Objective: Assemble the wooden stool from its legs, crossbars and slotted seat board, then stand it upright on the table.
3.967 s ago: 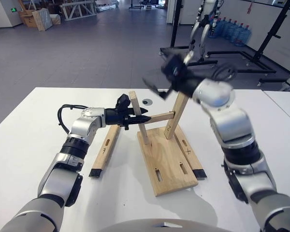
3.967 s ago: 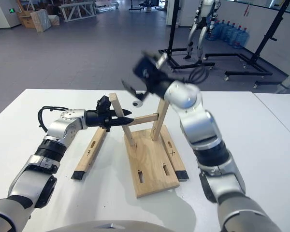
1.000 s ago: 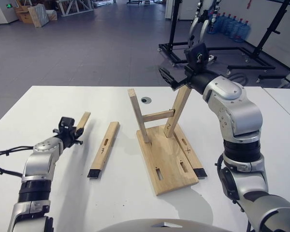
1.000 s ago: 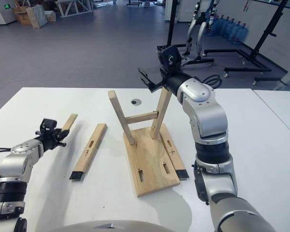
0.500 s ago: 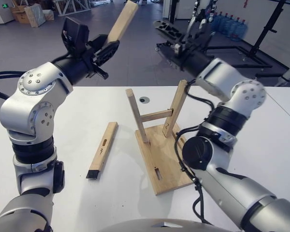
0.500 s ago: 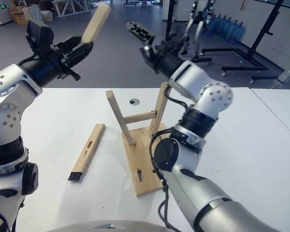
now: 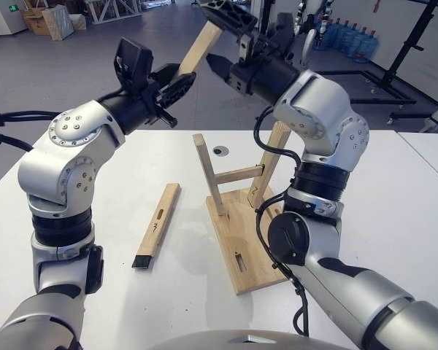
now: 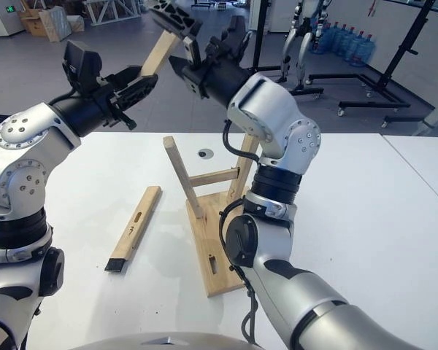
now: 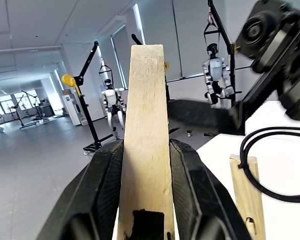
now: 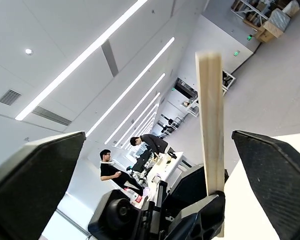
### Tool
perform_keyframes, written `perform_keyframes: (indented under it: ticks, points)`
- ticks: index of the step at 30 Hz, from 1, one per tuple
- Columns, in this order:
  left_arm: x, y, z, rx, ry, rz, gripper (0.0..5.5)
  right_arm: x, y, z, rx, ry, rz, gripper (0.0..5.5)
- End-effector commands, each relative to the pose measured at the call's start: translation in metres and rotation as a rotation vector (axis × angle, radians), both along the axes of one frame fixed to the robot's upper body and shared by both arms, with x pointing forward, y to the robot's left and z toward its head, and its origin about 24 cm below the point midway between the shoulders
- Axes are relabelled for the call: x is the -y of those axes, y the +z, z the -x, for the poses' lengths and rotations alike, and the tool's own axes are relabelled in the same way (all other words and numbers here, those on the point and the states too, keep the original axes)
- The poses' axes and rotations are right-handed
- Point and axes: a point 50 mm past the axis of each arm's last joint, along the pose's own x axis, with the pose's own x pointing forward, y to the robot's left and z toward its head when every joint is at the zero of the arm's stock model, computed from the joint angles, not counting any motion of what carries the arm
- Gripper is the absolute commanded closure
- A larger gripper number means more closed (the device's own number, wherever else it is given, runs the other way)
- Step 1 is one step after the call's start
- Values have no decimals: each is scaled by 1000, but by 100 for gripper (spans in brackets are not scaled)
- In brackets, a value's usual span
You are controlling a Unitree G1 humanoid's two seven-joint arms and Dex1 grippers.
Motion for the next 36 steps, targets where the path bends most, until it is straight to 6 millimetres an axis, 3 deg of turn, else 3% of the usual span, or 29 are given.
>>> perform_keyframes:
  ticks: [1,13,36]
  points:
    - [6,0,0,-6,-13,-7,423,-9,-9,-5,-46,-15,6,10]
    - [9,-5,3,-18,-21,-12,423,-4,0,-17,-8,-135,-11,10]
    - [10,-8,5,-16,-19,-27,423,-7,-2,-16,-1,-141,-14,407]
